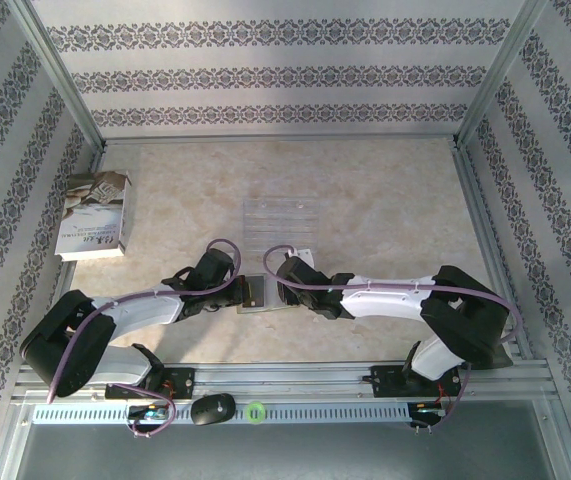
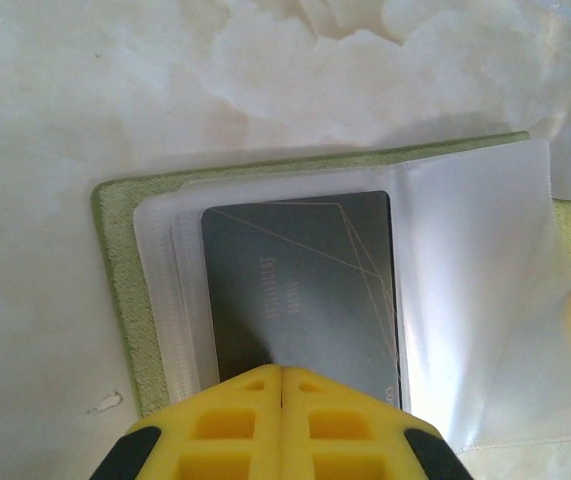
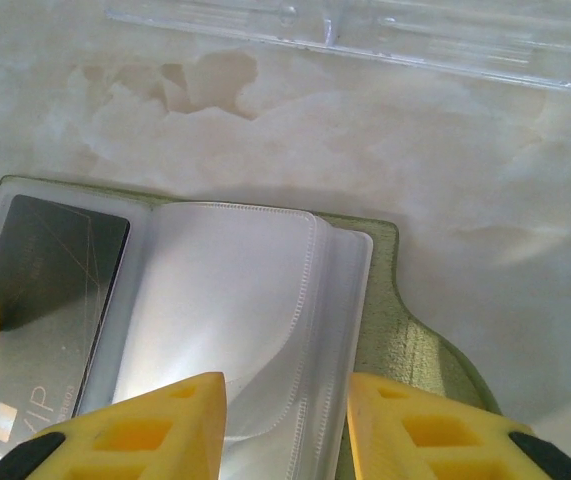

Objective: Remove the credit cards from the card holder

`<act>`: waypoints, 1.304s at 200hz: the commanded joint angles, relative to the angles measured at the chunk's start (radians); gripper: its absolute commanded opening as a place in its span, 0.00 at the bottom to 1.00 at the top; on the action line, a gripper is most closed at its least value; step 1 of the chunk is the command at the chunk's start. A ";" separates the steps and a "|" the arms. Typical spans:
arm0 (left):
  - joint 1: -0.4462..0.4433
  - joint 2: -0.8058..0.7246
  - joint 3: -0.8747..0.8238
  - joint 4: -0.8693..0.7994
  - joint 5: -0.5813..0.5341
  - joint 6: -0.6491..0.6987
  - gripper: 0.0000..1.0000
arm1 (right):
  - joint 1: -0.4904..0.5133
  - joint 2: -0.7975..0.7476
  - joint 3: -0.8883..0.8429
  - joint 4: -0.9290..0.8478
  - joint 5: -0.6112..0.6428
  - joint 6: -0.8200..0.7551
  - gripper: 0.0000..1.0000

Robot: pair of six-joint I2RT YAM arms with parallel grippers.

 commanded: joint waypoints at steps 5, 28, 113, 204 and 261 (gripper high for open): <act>-0.039 -0.050 0.056 -0.098 -0.011 0.052 0.00 | -0.004 0.004 -0.004 -0.009 0.020 0.018 0.38; -0.083 -0.067 0.106 -0.139 -0.051 0.076 0.00 | -0.004 -0.007 -0.018 0.005 0.028 0.023 0.38; -0.193 0.189 0.274 -0.102 0.057 0.117 0.00 | -0.019 -0.143 -0.061 -0.004 0.100 0.012 0.42; -0.221 0.281 0.330 -0.157 0.126 0.145 0.00 | -0.153 -0.245 -0.092 0.043 -0.093 -0.008 0.12; -0.219 0.295 0.287 -0.067 0.192 0.144 0.00 | -0.219 -0.166 -0.055 0.099 -0.306 -0.029 0.01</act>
